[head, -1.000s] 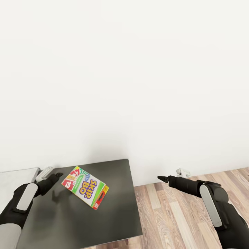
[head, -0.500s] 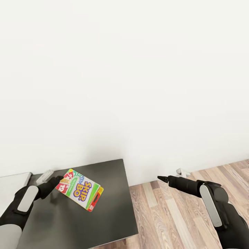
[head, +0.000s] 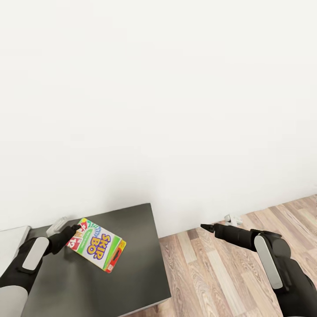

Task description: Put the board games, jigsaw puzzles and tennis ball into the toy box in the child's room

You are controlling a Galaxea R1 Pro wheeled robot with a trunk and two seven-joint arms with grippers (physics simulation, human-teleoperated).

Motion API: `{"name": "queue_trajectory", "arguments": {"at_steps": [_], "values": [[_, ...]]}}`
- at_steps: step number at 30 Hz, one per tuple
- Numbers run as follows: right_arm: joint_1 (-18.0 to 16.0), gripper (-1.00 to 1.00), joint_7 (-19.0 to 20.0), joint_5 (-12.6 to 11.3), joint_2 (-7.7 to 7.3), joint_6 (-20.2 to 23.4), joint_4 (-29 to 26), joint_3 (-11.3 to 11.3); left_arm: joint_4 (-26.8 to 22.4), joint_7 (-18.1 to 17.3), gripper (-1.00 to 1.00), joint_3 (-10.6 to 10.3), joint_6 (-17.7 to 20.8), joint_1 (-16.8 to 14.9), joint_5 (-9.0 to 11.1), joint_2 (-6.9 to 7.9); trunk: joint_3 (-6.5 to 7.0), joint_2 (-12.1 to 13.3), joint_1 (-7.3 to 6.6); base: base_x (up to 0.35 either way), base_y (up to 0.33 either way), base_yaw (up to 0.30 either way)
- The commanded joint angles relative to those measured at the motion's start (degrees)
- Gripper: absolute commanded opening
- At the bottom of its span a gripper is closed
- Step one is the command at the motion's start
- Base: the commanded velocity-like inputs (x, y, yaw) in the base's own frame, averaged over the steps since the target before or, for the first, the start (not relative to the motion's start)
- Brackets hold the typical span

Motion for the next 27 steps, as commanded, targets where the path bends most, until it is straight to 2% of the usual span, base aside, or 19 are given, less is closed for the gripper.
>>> {"name": "queue_trajectory", "arguments": {"at_steps": [1,9,21,27], "values": [[-0.1,1.00,0.6,0.5,0.01,0.2,0.0,-0.1,-0.1,0.5,1.00,0.1,0.3,0.0,0.6,-0.01,-0.09,-0.1,0.03,0.000,0.000,-0.039],[-0.1,1.00,0.6,0.5,0.01,0.3,0.0,-0.1,-0.3,0.4,1.00,0.1,0.2,0.0,0.6,-0.01,-0.07,-0.1,0.03,0.000,0.000,-0.018],[-0.1,1.00,0.6,0.5,0.01,0.2,0.0,-0.1,-0.5,0.4,1.00,0.0,-1.9,0.0,0.6,-0.01,-0.06,-0.1,0.03,-0.002,0.000,-0.003],[-0.1,1.00,0.6,0.5,0.01,0.3,0.0,-0.1,-0.5,0.4,1.00,0.0,-2.1,0.0,0.6,-0.01,-0.06,-0.1,0.03,-0.090,-0.055,-0.001]]}}
